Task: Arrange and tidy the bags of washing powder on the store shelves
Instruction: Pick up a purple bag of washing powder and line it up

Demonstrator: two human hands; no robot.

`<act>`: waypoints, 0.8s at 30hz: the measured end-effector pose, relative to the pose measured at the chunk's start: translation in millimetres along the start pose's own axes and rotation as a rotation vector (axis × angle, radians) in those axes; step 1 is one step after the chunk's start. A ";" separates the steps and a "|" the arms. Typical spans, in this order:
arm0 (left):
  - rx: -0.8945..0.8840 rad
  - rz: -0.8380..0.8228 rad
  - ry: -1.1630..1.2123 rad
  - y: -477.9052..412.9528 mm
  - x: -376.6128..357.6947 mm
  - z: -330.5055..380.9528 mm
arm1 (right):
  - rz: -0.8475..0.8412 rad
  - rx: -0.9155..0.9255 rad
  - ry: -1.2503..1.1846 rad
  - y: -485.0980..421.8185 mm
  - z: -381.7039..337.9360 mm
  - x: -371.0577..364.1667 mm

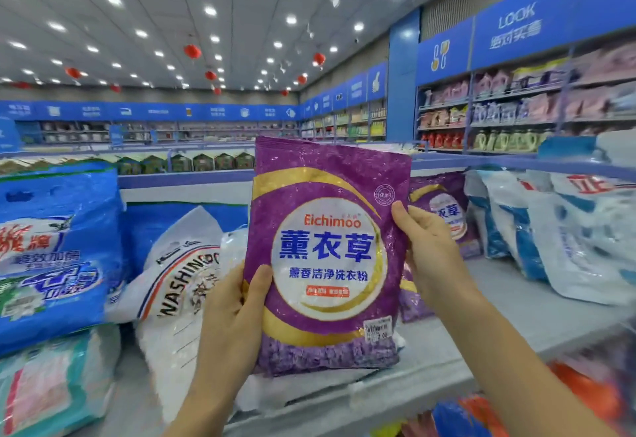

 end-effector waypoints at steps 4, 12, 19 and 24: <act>0.004 0.044 0.032 11.3 -65.5 5.1 | -0.037 -0.055 0.047 -14.6 2.6 67.7; 0.126 0.174 0.052 16.4 -211.2 -6.5 | -0.223 -0.167 0.238 -27.9 25.7 208.6; 0.192 0.173 -0.018 3.1 -315.1 -30.1 | -0.002 -0.140 0.351 -72.1 43.3 288.1; 0.313 0.053 -0.112 -11.1 -361.1 -51.4 | 0.067 -0.201 0.484 -101.1 63.8 312.5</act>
Point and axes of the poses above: each hand's wrist, its own y-axis away from the middle knuckle, its own x-axis out of the back of the hand, z = x × y, the point moved 2 cm from there along -y, towards the middle knuckle, and after that the axes turned 7 degrees about -x, right-handed, at the moved point
